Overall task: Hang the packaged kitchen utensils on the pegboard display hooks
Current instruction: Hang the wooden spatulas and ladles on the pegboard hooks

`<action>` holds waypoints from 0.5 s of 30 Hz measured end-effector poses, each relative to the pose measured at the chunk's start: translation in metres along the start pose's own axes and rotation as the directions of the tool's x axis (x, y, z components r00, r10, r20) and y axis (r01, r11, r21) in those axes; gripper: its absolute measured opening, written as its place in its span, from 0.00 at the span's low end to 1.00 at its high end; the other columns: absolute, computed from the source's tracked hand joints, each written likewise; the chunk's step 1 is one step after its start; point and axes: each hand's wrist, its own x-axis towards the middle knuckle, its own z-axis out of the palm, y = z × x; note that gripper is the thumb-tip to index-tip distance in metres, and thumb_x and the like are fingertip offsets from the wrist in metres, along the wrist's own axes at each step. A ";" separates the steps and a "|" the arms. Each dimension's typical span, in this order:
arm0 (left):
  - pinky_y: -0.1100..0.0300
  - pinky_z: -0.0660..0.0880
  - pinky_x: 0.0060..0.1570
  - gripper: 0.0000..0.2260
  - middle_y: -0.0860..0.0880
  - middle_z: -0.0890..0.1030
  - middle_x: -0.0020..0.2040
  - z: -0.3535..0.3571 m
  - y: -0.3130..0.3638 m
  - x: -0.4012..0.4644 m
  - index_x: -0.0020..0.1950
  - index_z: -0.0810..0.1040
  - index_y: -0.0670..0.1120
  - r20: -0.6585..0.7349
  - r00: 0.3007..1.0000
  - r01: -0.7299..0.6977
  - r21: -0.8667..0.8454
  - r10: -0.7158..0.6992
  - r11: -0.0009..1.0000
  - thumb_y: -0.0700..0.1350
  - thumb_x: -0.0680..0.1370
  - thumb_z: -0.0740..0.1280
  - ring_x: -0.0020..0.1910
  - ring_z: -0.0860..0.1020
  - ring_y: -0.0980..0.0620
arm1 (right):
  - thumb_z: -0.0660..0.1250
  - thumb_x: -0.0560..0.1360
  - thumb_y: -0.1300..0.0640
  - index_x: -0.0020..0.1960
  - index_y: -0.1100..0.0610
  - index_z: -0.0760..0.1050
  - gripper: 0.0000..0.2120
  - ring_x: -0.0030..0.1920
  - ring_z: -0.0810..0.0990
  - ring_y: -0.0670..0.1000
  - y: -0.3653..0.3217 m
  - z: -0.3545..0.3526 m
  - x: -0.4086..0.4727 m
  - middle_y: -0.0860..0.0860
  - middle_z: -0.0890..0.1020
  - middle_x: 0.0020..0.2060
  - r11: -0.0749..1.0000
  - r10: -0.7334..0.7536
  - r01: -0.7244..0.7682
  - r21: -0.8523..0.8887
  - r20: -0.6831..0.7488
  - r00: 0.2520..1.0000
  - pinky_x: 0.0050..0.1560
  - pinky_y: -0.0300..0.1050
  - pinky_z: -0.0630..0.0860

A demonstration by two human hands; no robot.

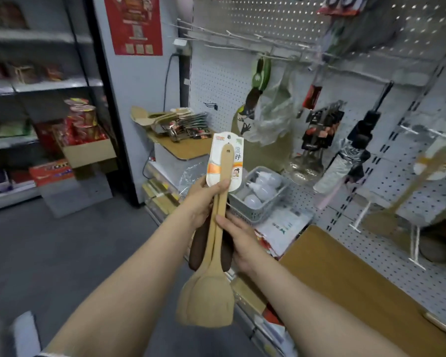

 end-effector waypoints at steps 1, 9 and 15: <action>0.62 0.79 0.34 0.14 0.48 0.86 0.44 -0.011 0.003 0.010 0.62 0.78 0.46 -0.010 1.000 -0.001 -0.013 0.001 1.000 0.41 0.77 0.73 0.36 0.84 0.54 | 0.75 0.74 0.57 0.61 0.57 0.83 0.16 0.56 0.83 0.60 0.000 0.008 0.013 0.62 0.85 0.56 1.000 0.005 -0.005 -0.006 0.005 1.000 0.64 0.55 0.78; 0.52 0.81 0.48 0.16 0.40 0.85 0.46 -0.087 0.030 0.120 0.57 0.80 0.37 -0.206 0.978 0.033 -0.051 -0.042 0.998 0.44 0.74 0.77 0.43 0.83 0.45 | 0.73 0.76 0.60 0.56 0.56 0.85 0.10 0.50 0.85 0.58 0.006 0.069 0.139 0.62 0.86 0.51 0.999 0.043 -0.044 0.007 0.038 0.998 0.54 0.50 0.82; 0.62 0.79 0.32 0.11 0.49 0.85 0.36 -0.140 0.067 0.249 0.53 0.79 0.43 -0.238 0.970 0.041 -0.033 -0.047 0.999 0.44 0.75 0.76 0.32 0.83 0.54 | 0.73 0.76 0.59 0.58 0.56 0.85 0.11 0.56 0.84 0.62 -0.006 0.107 0.281 0.61 0.86 0.51 0.999 0.049 -0.048 -0.014 0.025 0.998 0.62 0.56 0.79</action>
